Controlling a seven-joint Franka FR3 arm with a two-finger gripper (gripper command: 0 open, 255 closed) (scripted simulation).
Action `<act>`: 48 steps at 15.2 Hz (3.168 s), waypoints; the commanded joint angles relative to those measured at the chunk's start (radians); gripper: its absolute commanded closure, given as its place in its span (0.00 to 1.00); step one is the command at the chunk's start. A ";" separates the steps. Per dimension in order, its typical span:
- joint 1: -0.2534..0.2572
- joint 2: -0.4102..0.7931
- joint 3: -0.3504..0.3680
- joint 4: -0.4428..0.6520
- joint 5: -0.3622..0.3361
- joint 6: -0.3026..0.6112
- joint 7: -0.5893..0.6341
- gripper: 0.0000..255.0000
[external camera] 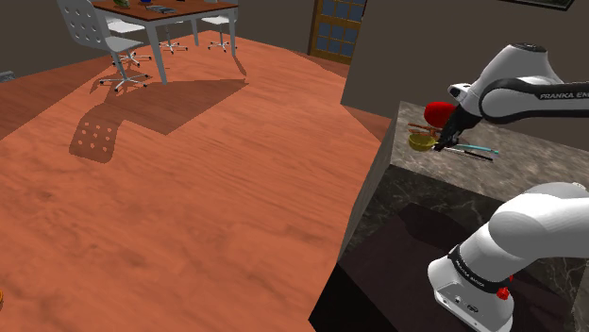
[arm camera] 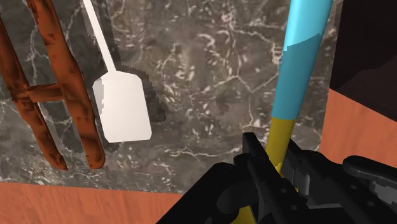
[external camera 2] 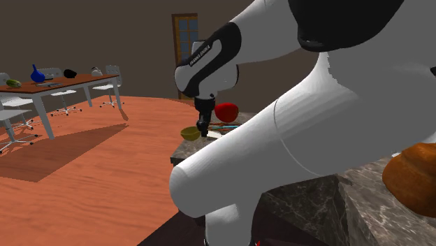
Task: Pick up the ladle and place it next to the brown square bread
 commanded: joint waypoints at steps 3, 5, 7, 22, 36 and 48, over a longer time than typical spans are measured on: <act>0.007 -0.027 0.019 0.040 0.021 -0.067 -0.006 1.00; 0.011 -0.038 0.028 0.061 0.031 -0.098 -0.008 1.00; 0.015 -0.048 0.038 0.082 0.040 -0.129 -0.011 1.00; 0.042 -0.074 0.097 0.265 0.103 -0.336 -0.028 1.00; -0.003 -0.136 0.035 0.371 0.066 -0.481 -0.150 1.00; -0.095 -0.199 -0.205 0.473 -0.089 -0.558 -0.436 1.00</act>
